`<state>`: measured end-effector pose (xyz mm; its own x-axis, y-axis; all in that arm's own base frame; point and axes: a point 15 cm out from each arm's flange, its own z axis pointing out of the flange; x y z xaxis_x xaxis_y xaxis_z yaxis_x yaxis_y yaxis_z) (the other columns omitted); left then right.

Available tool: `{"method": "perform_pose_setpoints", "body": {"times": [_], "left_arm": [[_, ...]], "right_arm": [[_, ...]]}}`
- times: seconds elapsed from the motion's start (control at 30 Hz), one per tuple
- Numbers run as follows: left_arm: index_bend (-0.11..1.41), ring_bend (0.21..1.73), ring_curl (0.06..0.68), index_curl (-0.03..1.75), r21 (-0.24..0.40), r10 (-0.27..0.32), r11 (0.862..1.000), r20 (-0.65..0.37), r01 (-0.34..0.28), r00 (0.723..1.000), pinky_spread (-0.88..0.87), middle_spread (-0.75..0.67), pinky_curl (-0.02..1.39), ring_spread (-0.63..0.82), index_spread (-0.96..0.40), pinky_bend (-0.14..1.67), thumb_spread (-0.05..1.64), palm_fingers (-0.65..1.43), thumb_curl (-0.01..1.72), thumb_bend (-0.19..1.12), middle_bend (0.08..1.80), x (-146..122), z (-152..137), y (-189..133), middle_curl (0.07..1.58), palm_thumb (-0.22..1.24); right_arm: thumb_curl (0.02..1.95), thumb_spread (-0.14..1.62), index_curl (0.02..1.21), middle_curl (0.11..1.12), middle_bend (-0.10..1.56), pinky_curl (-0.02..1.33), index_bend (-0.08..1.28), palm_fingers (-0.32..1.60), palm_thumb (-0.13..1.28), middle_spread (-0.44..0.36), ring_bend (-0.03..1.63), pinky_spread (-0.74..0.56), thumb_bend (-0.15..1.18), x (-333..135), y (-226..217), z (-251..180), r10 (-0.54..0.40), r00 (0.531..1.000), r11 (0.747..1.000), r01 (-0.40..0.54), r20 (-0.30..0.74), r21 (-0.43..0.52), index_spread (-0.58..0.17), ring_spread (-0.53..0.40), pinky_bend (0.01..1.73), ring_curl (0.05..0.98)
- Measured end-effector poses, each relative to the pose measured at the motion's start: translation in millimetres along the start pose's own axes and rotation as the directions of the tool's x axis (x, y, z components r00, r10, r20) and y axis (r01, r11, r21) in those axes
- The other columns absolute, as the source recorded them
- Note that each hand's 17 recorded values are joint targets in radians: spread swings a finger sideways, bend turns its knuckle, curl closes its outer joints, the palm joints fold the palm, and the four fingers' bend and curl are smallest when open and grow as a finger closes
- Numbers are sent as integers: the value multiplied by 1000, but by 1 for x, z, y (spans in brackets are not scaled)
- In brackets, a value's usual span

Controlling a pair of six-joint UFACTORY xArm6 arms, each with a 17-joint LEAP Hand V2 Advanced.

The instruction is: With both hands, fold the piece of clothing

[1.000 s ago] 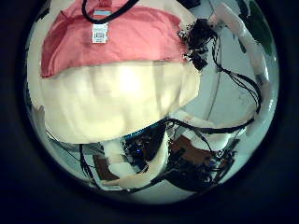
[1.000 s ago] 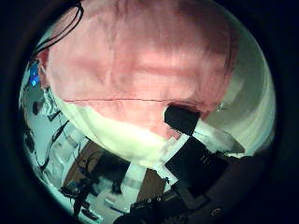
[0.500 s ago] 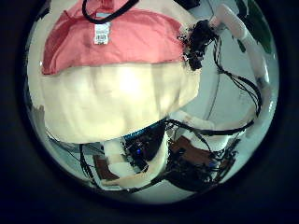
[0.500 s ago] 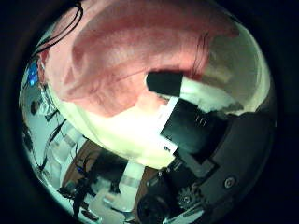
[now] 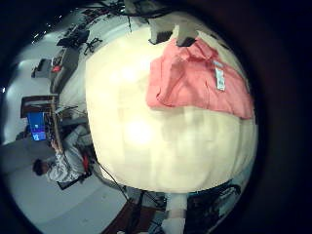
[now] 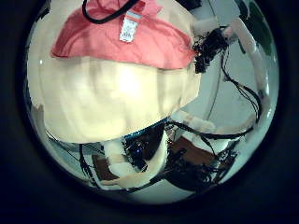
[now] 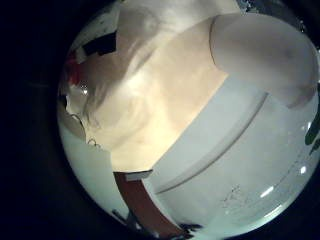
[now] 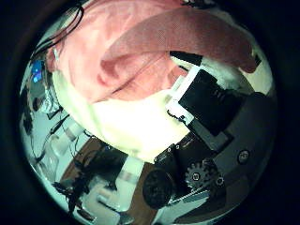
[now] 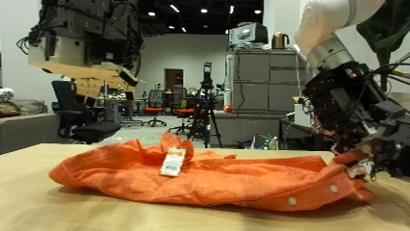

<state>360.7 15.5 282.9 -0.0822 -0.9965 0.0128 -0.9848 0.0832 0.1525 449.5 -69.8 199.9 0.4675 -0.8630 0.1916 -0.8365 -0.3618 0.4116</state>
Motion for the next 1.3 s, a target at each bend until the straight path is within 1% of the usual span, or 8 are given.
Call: {"method": "perform_pose_setpoints", "body": {"times": [0.43,0.63,0.73,0.97,1.07,1.13,1.23,1.3], "left_arm": [[159,390,236,286,26,-41,999,-2,41,999,545,358,318,543,94,240,1031,-32,284,-24,179,-37,-9,18,257,173],[159,390,236,286,35,-63,997,-8,63,998,545,349,320,538,91,242,1031,-26,284,-24,183,-53,-9,29,262,173],[158,390,236,286,28,-75,997,-17,75,997,544,347,320,535,90,241,1031,-25,284,-24,184,-62,-3,36,264,173],[158,397,238,286,27,-83,996,-26,84,996,544,345,320,532,89,241,1031,-24,284,-24,182,-70,5,46,266,173],[157,398,238,285,42,-92,995,-27,93,995,544,344,321,529,89,243,1033,-23,282,-27,184,-75,3,49,268,164],[157,398,238,285,44,-92,995,-27,94,995,544,344,322,527,89,243,1036,-23,280,-26,186,-80,4,53,269,158],[158,397,237,284,48,-127,991,-38,129,991,543,344,323,526,89,249,1038,-21,279,-24,184,-96,6,64,270,156],[157,399,238,283,58,-131,989,-51,133,990,542,341,323,525,89,249,1039,-19,279,-24,186,-98,5,67,272,155]], "right_arm": [[607,1039,802,791,1232,698,1044,1123,1145,-153,1328,-382,-10,15,41,-79,34,998,988,-25,-56,154,-266,-223,1141,639],[630,1046,811,804,1222,699,1044,1129,1126,-156,1333,-376,-13,-25,29,-122,-47,993,980,67,-108,187,-263,-221,1154,641],[641,1048,813,810,1216,696,1041,1131,1120,-158,1335,-377,-11,-51,15,-176,-81,984,959,120,-156,258,-263,-220,1161,640],[663,1048,817,818,1207,686,1041,1147,1111,-158,1333,-374,-11,-108,-26,-236,-137,973,920,195,-187,340,-264,-216,1171,636],[671,1048,819,821,1203,681,1040,1148,1109,-158,1336,-372,-11,-135,-46,-250,-176,963,907,239,-206,346,-264,-214,1174,633],[673,1047,820,823,1198,677,1041,1155,1101,-158,1333,-368,-14,-163,-57,-254,-210,951,892,281,-226,355,-263,-214,1181,632],[677,1041,818,824,1197,670,1044,1165,1084,-158,1333,-373,-17,-189,-78,-262,-224,942,861,311,-249,402,-261,-216,1180,628],[680,1034,816,824,1195,663,1043,1171,1075,-157,1331,-371,-18,-203,-95,-263,-237,935,839,334,-264,430,-259,-220,1184,626]]}}
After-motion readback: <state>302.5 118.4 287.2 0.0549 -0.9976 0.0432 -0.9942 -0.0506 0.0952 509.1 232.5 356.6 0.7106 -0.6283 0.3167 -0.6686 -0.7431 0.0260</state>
